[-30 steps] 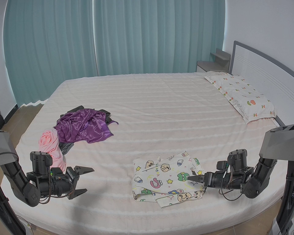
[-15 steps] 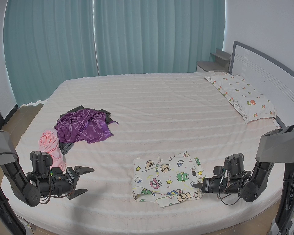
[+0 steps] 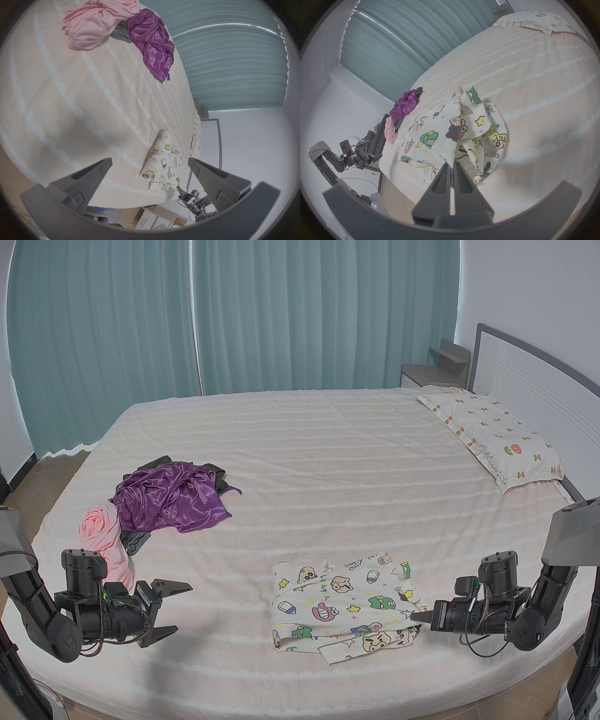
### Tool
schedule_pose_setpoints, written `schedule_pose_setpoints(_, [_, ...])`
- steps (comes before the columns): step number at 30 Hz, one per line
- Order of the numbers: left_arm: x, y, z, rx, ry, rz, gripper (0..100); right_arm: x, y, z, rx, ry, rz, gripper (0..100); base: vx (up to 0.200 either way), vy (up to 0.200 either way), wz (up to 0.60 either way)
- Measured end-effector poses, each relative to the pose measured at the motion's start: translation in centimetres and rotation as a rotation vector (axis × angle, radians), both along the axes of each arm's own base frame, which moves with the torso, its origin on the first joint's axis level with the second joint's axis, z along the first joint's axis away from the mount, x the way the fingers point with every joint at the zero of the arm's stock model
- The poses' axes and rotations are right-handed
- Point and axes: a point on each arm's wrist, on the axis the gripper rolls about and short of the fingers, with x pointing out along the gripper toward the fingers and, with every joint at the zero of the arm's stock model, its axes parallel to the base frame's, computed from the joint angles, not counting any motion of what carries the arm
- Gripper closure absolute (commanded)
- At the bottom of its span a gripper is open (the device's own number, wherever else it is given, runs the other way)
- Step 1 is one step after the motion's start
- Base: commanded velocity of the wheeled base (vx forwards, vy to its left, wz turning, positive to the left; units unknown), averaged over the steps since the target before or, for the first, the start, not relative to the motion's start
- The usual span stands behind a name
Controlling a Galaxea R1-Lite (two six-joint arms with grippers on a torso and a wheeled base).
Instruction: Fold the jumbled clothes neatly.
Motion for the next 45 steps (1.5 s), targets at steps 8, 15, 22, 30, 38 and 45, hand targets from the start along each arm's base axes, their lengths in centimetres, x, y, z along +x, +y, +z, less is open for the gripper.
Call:
schedule_pose_setpoints(8, [0.0, 0.0, 0.0, 0.000, 0.001, 0.001, 0, -0.8, -0.3, 0.2, -0.017, 0.000, 0.014, 100, 0.000, 0.000, 0.00])
schedule_pose_setpoints(15, [0.0, 0.0, 0.0, -0.001, 0.000, 0.001, 0, -1.3, -0.8, 1.6, -0.012, -0.038, 0.005, 100, 0.000, 0.000, 0.00])
schedule_pose_setpoints(22, [0.0, 0.0, 0.0, 0.000, 0.000, 0.001, 0, -1.9, -1.1, 2.0, -0.020, -0.048, 0.010, 100, 0.000, 0.000, 0.00])
schedule_pose_setpoints(30, [0.0, 0.0, 0.0, -0.001, 0.000, 0.001, 0, -2.5, -1.1, 3.1, -0.014, -0.079, 0.017, 100, 0.000, 0.000, 0.00])
schedule_pose_setpoints(38, [0.0, 0.0, 0.0, -0.001, 0.000, 0.001, 0, -3.0, -1.3, 4.2, -0.017, -0.079, 0.015, 100, 0.000, 0.000, 0.00])
schedule_pose_setpoints(45, [0.1, 0.0, 0.0, -0.001, -0.001, 0.002, 0, -2.7, -1.2, 3.7, -0.052, -0.073, 0.037, 100, 0.000, 0.000, 0.00])
